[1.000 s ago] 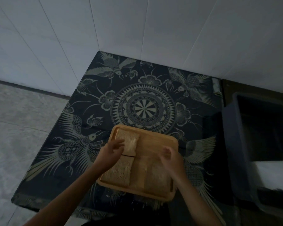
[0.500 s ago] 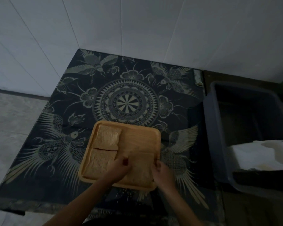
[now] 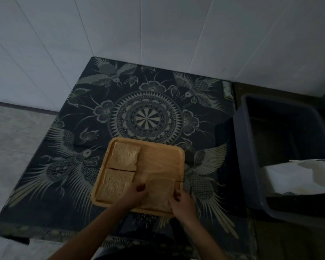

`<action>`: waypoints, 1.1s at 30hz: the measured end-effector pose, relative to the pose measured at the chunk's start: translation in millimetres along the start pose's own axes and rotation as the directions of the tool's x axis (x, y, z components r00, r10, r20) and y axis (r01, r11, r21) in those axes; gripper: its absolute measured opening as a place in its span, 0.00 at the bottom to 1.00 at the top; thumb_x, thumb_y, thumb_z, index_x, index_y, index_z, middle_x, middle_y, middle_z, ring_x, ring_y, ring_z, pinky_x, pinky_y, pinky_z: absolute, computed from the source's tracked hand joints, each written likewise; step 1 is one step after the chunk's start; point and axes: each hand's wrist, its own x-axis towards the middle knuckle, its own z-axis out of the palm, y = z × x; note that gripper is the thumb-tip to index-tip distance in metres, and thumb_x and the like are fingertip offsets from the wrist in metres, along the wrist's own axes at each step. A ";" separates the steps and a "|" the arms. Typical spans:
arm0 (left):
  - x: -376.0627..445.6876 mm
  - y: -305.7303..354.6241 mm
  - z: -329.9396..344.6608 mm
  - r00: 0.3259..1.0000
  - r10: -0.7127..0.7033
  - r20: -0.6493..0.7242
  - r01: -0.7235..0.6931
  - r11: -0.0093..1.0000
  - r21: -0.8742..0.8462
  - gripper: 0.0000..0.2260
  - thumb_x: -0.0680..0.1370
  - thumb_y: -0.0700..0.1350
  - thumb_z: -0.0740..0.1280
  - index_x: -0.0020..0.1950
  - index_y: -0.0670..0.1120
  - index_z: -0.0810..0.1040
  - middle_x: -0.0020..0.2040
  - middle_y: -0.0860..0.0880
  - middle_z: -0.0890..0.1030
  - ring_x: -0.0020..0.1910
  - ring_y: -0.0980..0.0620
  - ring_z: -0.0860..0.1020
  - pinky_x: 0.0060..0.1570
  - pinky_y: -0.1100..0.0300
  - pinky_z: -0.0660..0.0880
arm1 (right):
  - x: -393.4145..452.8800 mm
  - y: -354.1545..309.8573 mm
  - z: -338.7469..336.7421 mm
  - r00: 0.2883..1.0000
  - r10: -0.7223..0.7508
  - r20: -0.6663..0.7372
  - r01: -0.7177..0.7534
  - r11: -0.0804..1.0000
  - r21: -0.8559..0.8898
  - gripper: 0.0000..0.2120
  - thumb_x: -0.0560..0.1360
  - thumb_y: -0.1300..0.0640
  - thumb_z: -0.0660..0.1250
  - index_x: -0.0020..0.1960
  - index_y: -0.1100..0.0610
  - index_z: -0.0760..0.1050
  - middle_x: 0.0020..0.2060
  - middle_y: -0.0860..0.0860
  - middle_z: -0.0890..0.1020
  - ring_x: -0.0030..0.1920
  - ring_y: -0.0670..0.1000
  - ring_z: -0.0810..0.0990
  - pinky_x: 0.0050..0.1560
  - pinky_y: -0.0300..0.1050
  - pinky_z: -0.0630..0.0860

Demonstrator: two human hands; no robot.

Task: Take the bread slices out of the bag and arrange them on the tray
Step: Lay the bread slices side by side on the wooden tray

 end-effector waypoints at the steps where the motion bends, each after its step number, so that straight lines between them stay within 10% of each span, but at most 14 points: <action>1: -0.4 -0.6 -0.5 1.000 0.007 0.001 -0.007 1.000 -0.006 0.16 0.81 0.36 0.65 0.68 0.39 0.78 0.62 0.40 0.82 0.58 0.45 0.81 0.54 0.56 0.79 | 0.0 0.5 0.2 1.000 0.003 -0.008 -0.003 1.000 -0.002 0.05 0.80 0.46 0.67 0.54 0.44 0.75 0.46 0.42 0.80 0.46 0.42 0.80 0.49 0.41 0.79; 11: 0.8 1.0 1.6 0.998 -0.044 -0.046 0.041 0.998 -0.053 0.13 0.78 0.35 0.69 0.62 0.36 0.79 0.57 0.35 0.82 0.53 0.40 0.83 0.53 0.48 0.82 | 4.1 -4.0 -5.8 0.989 0.146 -0.010 -0.141 0.970 0.200 0.13 0.76 0.50 0.73 0.58 0.52 0.80 0.51 0.47 0.85 0.50 0.48 0.84 0.53 0.49 0.83; 15: 0.2 7.0 -0.4 0.998 -0.063 -0.016 0.061 0.993 -0.099 0.10 0.78 0.34 0.69 0.59 0.36 0.81 0.51 0.38 0.84 0.43 0.48 0.82 0.40 0.59 0.81 | 4.7 -9.7 -15.3 0.973 0.211 0.093 -0.231 0.903 0.362 0.05 0.72 0.51 0.77 0.48 0.50 0.87 0.40 0.45 0.89 0.39 0.43 0.87 0.33 0.35 0.80; 22: 6.6 29.3 -7.0 0.999 0.036 0.012 -0.034 0.995 -0.095 0.05 0.78 0.39 0.71 0.49 0.49 0.82 0.46 0.46 0.85 0.40 0.54 0.84 0.34 0.66 0.79 | 16.4 -19.5 -30.3 0.962 0.198 0.188 -0.265 0.841 0.471 0.06 0.70 0.59 0.79 0.47 0.55 0.87 0.43 0.54 0.89 0.40 0.51 0.89 0.36 0.41 0.82; 33: 44.1 74.5 -24.3 0.991 0.136 -0.006 -0.136 0.990 -0.046 0.06 0.78 0.38 0.70 0.53 0.48 0.83 0.51 0.44 0.85 0.48 0.50 0.85 0.45 0.59 0.83 | 74.1 -61.1 -59.8 0.985 0.150 0.083 -0.171 0.900 0.401 0.07 0.72 0.59 0.77 0.49 0.53 0.84 0.44 0.51 0.89 0.45 0.50 0.88 0.45 0.46 0.84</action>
